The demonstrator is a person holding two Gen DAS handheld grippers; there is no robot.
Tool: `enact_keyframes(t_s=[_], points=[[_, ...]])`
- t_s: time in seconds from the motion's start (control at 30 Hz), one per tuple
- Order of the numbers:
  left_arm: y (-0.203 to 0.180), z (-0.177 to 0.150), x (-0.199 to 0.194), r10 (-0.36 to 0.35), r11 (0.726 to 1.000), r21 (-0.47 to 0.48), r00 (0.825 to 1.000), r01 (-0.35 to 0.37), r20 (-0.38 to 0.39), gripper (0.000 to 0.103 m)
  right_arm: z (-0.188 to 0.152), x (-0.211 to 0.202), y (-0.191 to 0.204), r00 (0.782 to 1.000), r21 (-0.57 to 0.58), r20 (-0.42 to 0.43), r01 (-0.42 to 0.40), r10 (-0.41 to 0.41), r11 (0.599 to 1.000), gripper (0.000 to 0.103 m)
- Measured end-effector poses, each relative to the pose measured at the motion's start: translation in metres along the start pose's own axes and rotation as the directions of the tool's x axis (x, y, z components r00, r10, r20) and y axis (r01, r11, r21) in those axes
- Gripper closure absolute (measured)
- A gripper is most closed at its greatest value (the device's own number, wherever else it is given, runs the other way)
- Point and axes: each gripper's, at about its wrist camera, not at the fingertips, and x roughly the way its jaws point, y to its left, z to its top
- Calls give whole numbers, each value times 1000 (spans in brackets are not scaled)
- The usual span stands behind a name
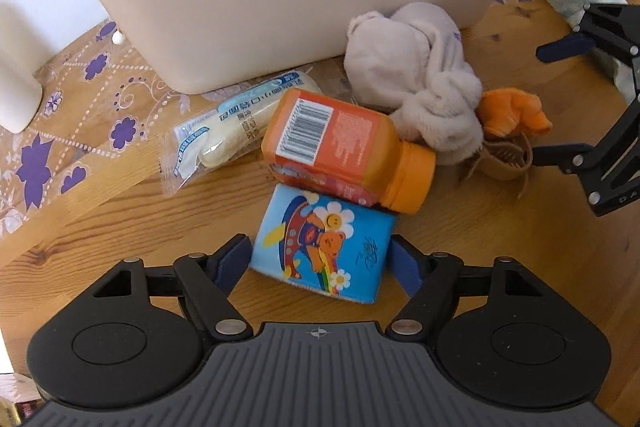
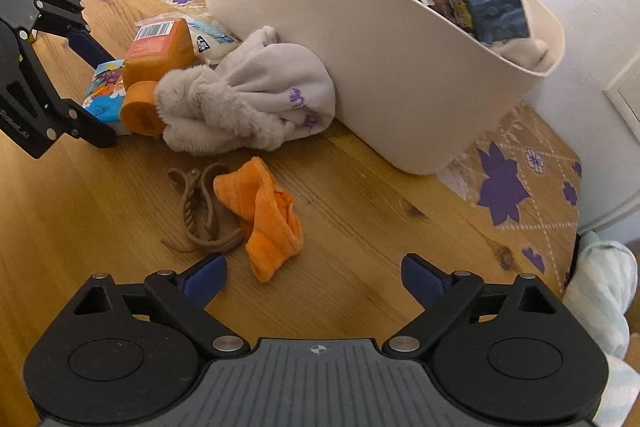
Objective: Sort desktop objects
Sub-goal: 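Move both grippers back toward the juice box and orange sock, then grasp the blue juice box with left gripper while right grasps orange sock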
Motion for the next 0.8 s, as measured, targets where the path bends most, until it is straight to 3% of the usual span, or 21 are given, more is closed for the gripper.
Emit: enact_keyframes(t_s=[0.27,0.47,0.53,0.63,0.8], points=[[1,4,4,-8,1000,-21,1000,9,22,21,8,9,-10,998,38,37,-60,58,997,16],[2,2,2,-16,1000,-1,999,16,42,25,13,7,-7,994,35,67,-84,82,996,38],[2,2,-1,-14,1000,-6,999,14,50,32,14,6,-5,994,34,67,-93,91,995,49],[7,3,-3,-28,999,-19,998,29,53,34,16,5,-1,992,38,60,-111,109,993,60],[6,0,-5,-27,1000,-9,999,28,47,34,18,5,3,992,64,47,-116,113,991,70]])
